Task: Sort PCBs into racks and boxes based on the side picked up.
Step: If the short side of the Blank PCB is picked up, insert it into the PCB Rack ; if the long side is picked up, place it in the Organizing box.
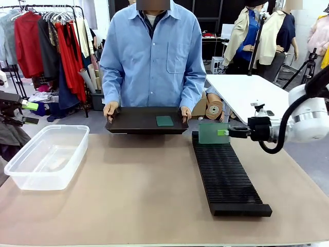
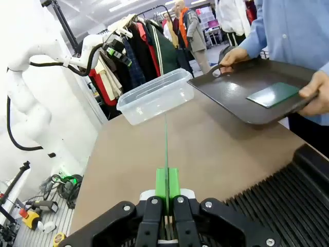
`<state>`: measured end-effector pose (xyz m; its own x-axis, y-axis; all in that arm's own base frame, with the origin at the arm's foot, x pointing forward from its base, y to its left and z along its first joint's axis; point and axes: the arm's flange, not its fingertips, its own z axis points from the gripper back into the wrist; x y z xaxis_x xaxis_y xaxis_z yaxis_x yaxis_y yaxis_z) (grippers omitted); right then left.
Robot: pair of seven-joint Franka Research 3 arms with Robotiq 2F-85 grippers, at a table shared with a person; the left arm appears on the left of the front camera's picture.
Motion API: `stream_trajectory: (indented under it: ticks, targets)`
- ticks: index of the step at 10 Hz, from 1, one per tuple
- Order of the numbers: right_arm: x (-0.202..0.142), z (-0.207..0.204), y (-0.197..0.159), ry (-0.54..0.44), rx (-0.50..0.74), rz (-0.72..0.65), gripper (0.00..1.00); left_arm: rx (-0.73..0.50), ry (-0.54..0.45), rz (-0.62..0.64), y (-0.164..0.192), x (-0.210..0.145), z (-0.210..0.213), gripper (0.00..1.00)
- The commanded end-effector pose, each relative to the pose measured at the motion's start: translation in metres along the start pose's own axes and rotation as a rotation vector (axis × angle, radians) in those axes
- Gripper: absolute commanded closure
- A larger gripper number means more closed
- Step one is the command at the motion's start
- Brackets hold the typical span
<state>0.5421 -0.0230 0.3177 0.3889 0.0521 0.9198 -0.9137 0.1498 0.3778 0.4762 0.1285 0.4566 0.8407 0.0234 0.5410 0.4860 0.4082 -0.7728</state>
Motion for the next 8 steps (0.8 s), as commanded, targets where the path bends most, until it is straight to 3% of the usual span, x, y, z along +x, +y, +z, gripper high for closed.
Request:
stream_trajectory:
  ticks: [1, 4, 8]
  targets:
    - [-0.002, 0.013, 0.004, 0.006, 0.02, 0.102, 1.0, -0.001, -0.002, -0.001, -0.001, 0.0, 0.0, 0.0]
    - [0.008, 0.021, -0.032, -0.001, 0.05, 0.203, 1.0, -0.001, -0.002, -0.001, -0.001, 0.0, 0.0, 0.0]
    - [-0.007, 0.022, -0.057, 0.063, -0.034, 0.345, 1.0, -0.001, -0.002, -0.001, -0.001, 0.0, 0.0, 0.0]
